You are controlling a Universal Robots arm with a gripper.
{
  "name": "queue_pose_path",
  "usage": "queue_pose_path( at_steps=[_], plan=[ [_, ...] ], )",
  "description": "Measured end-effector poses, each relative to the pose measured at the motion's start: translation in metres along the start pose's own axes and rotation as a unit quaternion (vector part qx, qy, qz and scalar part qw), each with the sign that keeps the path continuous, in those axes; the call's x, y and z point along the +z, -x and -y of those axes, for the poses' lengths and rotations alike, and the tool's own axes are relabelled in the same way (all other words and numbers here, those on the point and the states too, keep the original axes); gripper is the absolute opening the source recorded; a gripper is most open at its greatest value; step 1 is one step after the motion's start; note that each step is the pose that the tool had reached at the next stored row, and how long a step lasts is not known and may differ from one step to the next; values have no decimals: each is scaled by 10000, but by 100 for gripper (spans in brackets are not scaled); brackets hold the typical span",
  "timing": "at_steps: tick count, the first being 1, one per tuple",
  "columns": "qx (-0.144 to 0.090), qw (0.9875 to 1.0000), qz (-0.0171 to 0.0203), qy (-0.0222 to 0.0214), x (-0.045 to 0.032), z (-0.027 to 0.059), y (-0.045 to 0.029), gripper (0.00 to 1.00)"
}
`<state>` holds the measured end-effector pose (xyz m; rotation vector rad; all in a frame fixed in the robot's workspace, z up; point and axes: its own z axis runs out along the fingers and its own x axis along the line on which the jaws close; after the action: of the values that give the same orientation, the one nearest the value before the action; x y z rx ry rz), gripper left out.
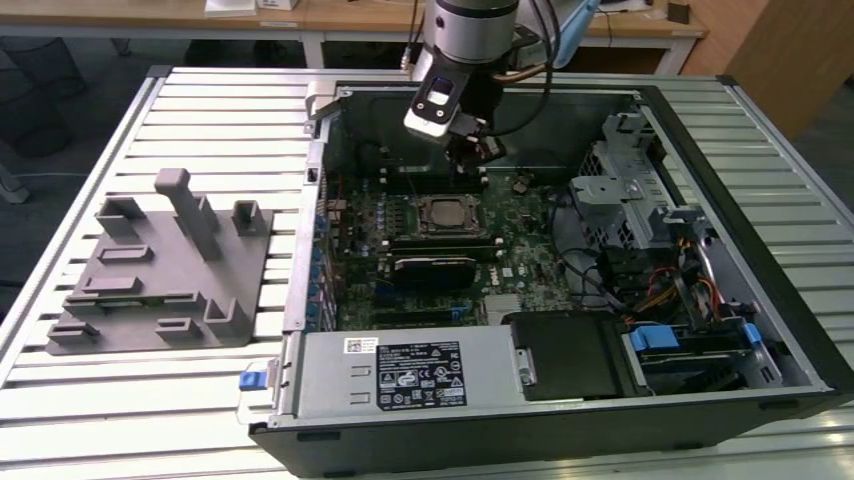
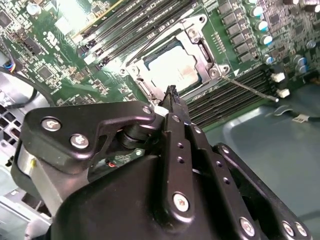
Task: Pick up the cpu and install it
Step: 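Install the first cpu locking lever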
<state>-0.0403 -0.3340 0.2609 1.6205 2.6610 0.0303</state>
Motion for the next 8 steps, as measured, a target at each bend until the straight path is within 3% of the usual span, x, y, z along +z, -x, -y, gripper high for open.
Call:
queue_pose_path(
  at_steps=[4, 8],
  plan=[
    [-217, 9998, 8, -4, 3, 13, -7, 11],
    [-584, 9983, -2, 0, 7, 14, -7, 11]
  ],
)
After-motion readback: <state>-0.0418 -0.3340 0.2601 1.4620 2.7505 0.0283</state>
